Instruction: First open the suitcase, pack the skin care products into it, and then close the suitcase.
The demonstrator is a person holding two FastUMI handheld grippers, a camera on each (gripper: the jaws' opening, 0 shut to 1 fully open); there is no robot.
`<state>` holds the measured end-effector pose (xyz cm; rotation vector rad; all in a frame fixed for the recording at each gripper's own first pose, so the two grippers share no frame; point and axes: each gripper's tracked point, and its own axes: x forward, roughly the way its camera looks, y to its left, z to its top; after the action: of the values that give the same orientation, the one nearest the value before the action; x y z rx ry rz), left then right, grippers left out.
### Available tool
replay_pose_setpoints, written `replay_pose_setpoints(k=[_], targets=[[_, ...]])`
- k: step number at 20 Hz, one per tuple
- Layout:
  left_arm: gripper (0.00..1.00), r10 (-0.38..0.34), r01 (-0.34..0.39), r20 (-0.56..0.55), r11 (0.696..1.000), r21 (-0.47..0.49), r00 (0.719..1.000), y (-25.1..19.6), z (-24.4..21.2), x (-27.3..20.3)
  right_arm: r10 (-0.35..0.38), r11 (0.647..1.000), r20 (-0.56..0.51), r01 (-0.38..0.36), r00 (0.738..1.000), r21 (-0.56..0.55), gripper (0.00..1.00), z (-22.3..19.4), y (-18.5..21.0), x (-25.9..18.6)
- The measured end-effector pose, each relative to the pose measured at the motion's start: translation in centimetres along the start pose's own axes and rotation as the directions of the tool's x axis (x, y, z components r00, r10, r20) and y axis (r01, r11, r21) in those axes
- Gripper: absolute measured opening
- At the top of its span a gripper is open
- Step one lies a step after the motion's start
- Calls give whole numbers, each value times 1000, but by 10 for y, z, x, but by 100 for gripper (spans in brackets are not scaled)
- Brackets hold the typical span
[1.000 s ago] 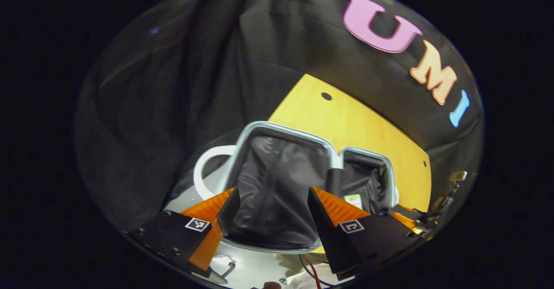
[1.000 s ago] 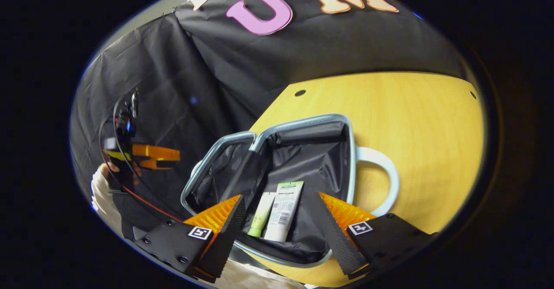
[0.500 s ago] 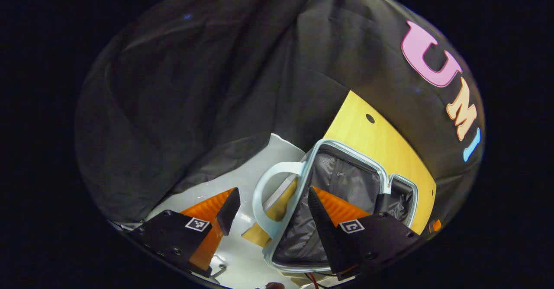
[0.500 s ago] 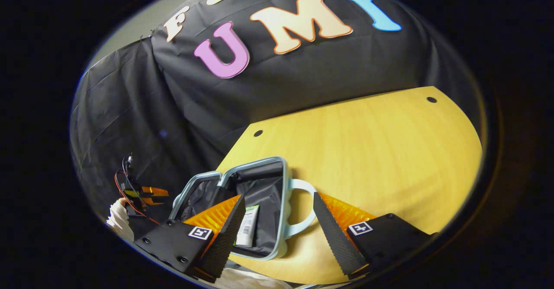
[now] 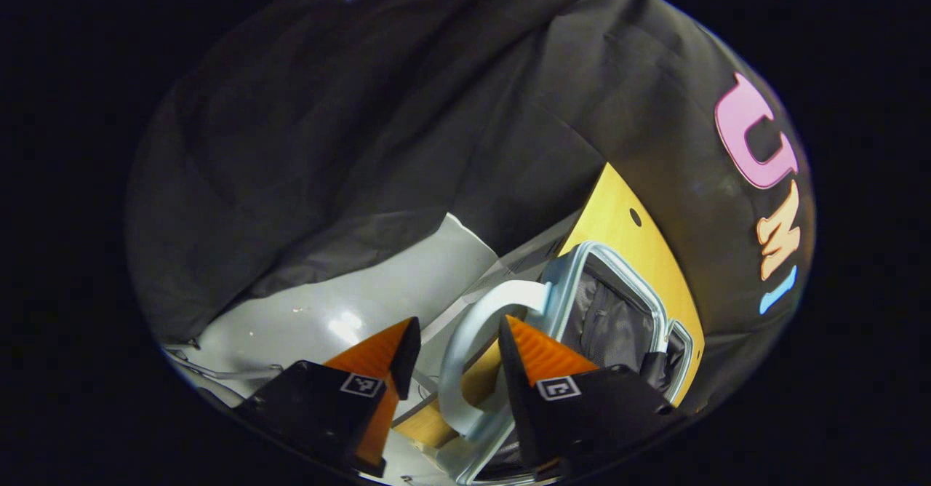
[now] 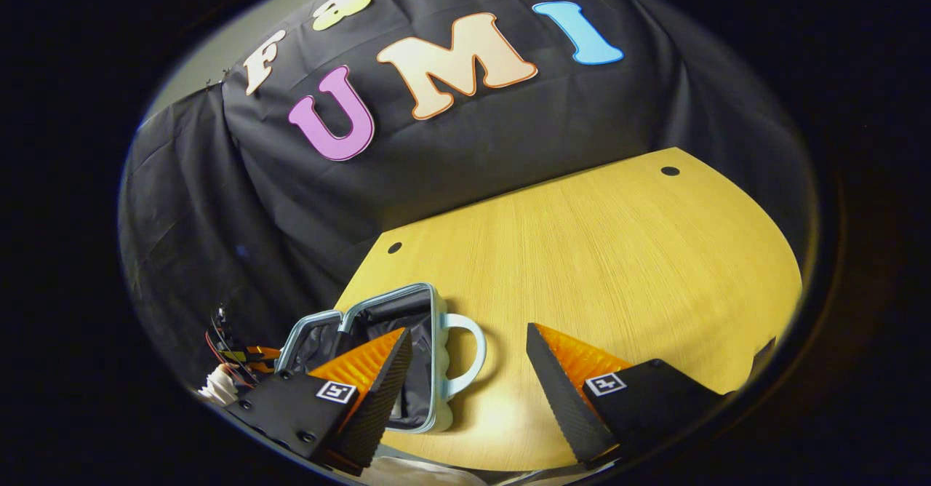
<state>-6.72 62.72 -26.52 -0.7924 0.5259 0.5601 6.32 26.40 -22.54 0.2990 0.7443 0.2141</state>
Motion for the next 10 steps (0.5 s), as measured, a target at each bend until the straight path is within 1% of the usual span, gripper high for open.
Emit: replay_pose_setpoints(k=[2, 4, 5, 6, 8, 9, 10], targets=[[46, -17, 17, -13, 1000, -8, 1000, -2, -2, 3, -7, 1000, -12, 7, 1000, -7, 98, -3, -1, 0], [36, -3, 3, -12, 1000, 4, 1000, 4, 0, 6, -4, 1000, -21, 4, 1000, -13, 98, -3, 3, 2], [23, -7, 8, -14, 1000, 6, 1000, 4, -1, 4, 3, 1000, -25, -4, 1000, -12, 98, -4, 5, 2], [18, -23, 23, -11, 1000, 5, 1000, 0, 0, 4, 8, 1000, -28, -8, 1000, -11, 98, -4, 7, 4], [12, -51, 51, -9, 998, 23, 999, -5, 0, -1, 11, 1000, -30, -11, 1000, -10, 98, -4, 8, 6], [8, -52, 52, -13, 998, 37, 999, -6, -1, -3, 15, 1000, -32, -15, 999, -7, 98, -4, 9, 7], [7, -45, 46, -15, 998, 44, 999, -7, -1, -4, 19, 1000, -34, -20, 999, -7, 98, -4, 9, 9]])
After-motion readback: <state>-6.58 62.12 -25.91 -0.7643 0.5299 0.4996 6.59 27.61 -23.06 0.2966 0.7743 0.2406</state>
